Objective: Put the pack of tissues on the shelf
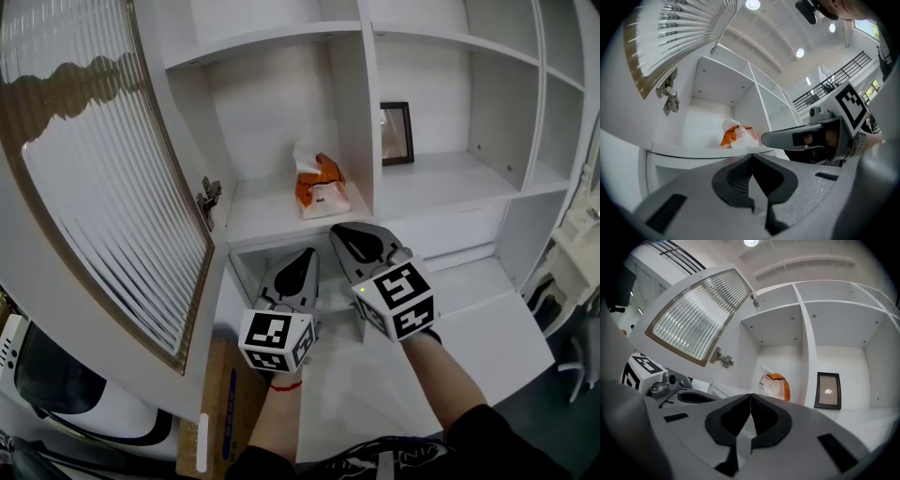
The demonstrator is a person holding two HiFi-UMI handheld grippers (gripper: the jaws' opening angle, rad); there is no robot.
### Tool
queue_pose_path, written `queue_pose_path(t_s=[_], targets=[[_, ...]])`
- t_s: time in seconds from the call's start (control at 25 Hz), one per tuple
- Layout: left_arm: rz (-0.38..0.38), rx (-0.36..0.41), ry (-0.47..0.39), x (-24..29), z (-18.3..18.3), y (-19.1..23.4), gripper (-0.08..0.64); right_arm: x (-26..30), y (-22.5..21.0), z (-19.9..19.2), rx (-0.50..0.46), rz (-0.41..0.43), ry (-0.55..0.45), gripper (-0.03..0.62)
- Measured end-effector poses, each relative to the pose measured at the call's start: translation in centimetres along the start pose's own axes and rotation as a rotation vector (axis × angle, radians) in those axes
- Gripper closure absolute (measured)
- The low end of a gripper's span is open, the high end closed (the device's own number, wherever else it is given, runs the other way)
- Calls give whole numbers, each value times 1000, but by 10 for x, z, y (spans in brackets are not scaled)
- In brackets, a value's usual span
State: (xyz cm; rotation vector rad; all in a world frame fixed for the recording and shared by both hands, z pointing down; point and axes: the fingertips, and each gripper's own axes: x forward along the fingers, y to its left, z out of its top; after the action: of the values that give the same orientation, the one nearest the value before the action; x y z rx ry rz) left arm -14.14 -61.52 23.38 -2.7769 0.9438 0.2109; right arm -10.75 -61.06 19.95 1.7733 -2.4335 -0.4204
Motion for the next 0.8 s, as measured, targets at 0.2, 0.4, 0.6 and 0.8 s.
queue_pose_path(t_s=[0.2, 0.4, 0.6, 0.8], targets=[[24, -5, 8, -9, -18, -7, 555, -17, 14, -33, -3, 40, 37, 586], [44, -5, 48, -20, -49, -15, 555, -31, 27, -73, 30, 71, 80, 588], [51, -17, 92, -34, -80, -25, 555, -44, 45, -105, 64, 100, 119, 589], [57, -66, 122, -49, -105, -33, 555, -55, 64, -128, 96, 127, 145, 589]])
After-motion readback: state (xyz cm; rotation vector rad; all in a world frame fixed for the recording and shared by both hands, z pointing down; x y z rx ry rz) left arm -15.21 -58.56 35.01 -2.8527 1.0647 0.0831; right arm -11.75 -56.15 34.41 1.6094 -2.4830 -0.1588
